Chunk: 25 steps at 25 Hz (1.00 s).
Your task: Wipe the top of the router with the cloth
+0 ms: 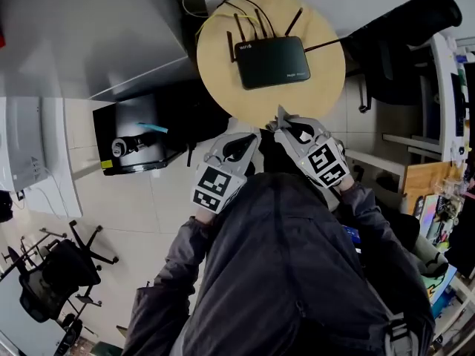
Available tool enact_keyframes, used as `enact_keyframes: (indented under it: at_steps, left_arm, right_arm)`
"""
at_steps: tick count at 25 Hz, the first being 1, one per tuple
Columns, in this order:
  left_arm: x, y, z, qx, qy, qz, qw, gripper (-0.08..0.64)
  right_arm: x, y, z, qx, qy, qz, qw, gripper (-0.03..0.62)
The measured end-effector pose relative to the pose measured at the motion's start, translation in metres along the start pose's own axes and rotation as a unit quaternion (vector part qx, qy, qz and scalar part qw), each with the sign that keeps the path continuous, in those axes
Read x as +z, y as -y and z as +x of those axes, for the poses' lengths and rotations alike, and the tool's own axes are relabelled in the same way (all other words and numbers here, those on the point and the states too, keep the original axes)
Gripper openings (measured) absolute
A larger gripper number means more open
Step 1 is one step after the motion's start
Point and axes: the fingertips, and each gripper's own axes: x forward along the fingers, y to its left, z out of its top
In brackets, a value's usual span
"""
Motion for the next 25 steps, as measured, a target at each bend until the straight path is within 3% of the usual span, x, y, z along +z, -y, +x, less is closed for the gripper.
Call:
enact_keyframes:
  at_steps: [11, 18, 25]
  left_arm:
    - [0.033, -0.055, 0.036, 0.055, 0.002, -0.018, 0.9983, 0.0]
    - [0.049, -0.07, 0.052, 0.09, -0.008, -0.043, 0.995, 0.0]
    - [0.047, -0.077, 0.051, 0.127, -0.012, -0.068, 0.9895, 0.0]
  right_arm:
    - [0.011, 0.095, 0.101, 0.046, -0.045, -0.071, 0.995, 0.029]
    - [0.02, 0.143, 0.192, 0.086, -0.1, -0.144, 0.981, 0.029]
    - [0.02, 0.158, 0.25, 0.099, -0.137, -0.19, 0.967, 0.029]
